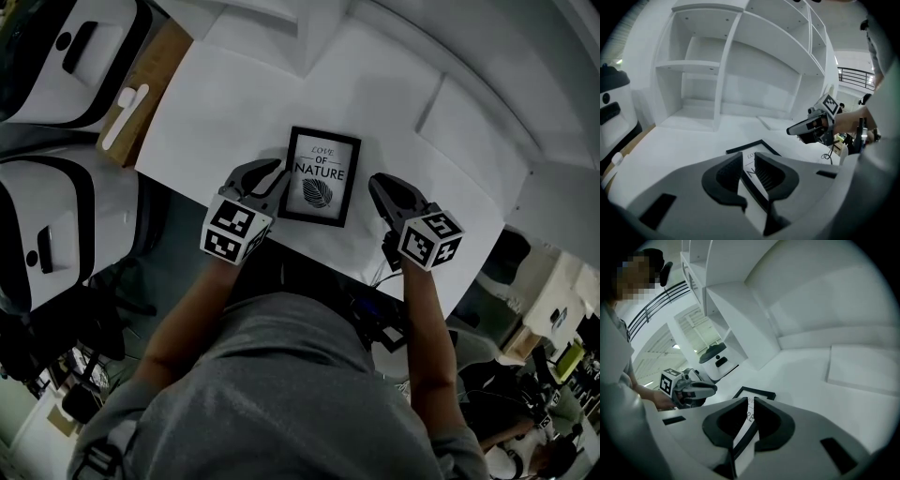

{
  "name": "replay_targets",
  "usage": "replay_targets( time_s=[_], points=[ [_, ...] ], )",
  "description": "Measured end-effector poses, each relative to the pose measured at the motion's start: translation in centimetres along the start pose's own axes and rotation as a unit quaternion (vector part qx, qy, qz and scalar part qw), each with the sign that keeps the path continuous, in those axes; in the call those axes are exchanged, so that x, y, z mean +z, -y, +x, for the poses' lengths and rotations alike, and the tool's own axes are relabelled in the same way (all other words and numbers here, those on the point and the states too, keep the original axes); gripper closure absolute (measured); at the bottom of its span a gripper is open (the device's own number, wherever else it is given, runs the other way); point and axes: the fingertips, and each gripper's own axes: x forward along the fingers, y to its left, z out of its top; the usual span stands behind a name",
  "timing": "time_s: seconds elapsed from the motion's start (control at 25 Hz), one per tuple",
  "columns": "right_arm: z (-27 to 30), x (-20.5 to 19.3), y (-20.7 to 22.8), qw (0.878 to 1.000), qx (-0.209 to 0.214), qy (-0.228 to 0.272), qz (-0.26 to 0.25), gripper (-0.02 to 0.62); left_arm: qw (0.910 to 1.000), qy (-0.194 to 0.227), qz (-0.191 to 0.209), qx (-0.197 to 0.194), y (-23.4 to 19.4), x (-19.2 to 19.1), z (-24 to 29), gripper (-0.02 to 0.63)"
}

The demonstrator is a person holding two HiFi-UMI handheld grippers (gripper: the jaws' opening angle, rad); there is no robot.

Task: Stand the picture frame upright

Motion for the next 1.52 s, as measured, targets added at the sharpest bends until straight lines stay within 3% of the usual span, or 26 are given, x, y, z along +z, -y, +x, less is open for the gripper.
replay_targets(
  time_s=[0.2,0.36,0.6,0.84,1.0,1.36,1.52],
  points=[
    [1.2,-0.4,-0.2,1.000,0.011,-0.005,0.018,0.565,0.9995,-0.029,-0.005,0.010,-0.3,-2.1,1.0,0.529],
    [2.0,-1.1,-0.1,0.999,0.012,-0.020,0.026,0.560,0.9984,-0.045,-0.034,0.005,-0.2,-3.7,1.6,0.513],
    [3.1,-2.9,0.2,0.997,0.009,-0.053,0.048,0.494,0.9961,-0.063,-0.061,-0.008,0.3,-5.2,2.4,0.502],
    [3.6,-4.3,0.3,0.995,0.011,-0.074,0.058,0.460,0.9956,-0.084,-0.043,-0.001,0.7,-6.2,3.1,0.499],
    [3.7,-4.5,0.4,0.995,0.010,-0.077,0.059,0.454,0.9932,-0.102,-0.056,0.003,0.5,-7.0,3.5,0.478],
    [4.0,-5.0,-0.1,0.994,0.015,-0.088,0.057,0.449,0.9893,-0.101,-0.103,0.026,-0.4,-7.4,4.3,0.462],
    [4.0,-5.5,0.0,0.994,0.016,-0.094,0.061,0.448,0.9871,-0.097,-0.125,0.023,-0.5,-7.4,4.3,0.501]
  ],
)
